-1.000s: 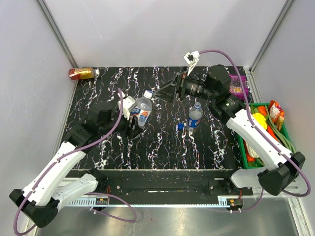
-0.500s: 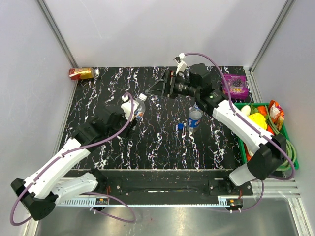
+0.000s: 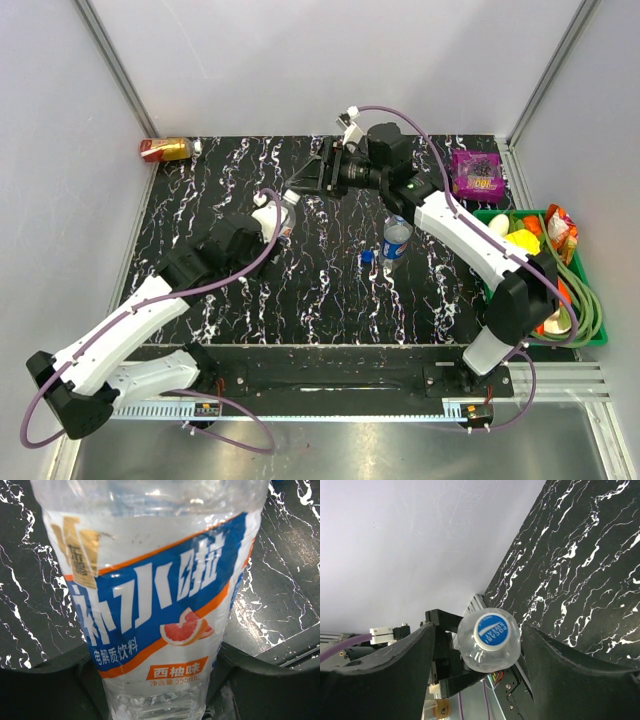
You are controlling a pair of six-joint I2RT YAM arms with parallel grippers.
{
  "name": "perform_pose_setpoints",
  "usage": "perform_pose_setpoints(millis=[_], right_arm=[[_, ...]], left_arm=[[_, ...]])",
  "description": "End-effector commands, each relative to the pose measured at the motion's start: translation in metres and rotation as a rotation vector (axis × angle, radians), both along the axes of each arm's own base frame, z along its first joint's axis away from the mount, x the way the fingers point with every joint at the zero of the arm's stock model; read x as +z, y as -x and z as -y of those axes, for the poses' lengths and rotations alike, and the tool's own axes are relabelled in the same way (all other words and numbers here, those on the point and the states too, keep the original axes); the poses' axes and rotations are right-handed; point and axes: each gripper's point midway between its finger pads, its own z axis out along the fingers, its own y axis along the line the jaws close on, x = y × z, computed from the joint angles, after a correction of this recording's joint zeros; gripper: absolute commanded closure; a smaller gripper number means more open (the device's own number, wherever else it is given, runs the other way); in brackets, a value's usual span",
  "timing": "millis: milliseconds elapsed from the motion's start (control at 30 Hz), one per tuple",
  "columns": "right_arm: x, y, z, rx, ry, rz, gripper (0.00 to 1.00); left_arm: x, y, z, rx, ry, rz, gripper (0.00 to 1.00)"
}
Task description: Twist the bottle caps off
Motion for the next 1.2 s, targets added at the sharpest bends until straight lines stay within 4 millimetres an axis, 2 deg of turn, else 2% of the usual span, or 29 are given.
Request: perform_pose_setpoints(millis=[0,133,533,633,700,933,1167], right_arm=[[0.022,0.011,-0.011,0.052,-0.03,0.033,0.31],[0.017,0.011,-0.014,0.054,-0.007,0.028,0.36],[0.0,0.013,-0.02,0.075,0.052,0.009,0.39],[0.003,0.014,-0.02,0.074,0.047,0.013,0.54],[0.004,0.014,-0.02,0.073,0.043,0.016,0.58],[0.012,0.019,-0.02,0.097,0.017,0.042,0.99],[0.029,0.03,-0.017,0.14,-0.026,0.125,1.0]], left_arm=[[0.022,-0.009,0.003,0.03,0.026,0.063,1.0],[0.023,-0.009,0.002,0.033,0.022,0.063,1.0],[0.024,-0.008,0.004,0.031,0.019,0.065,1.0],[0.024,-0.009,0.004,0.029,0.016,0.065,1.0],[0.023,-0.008,0.004,0.028,0.012,0.064,1.0],[0.019,-0.008,0.004,0.019,0.004,0.057,1.0],[0.016,-0.001,0.021,-0.065,0.077,0.049,1.0]])
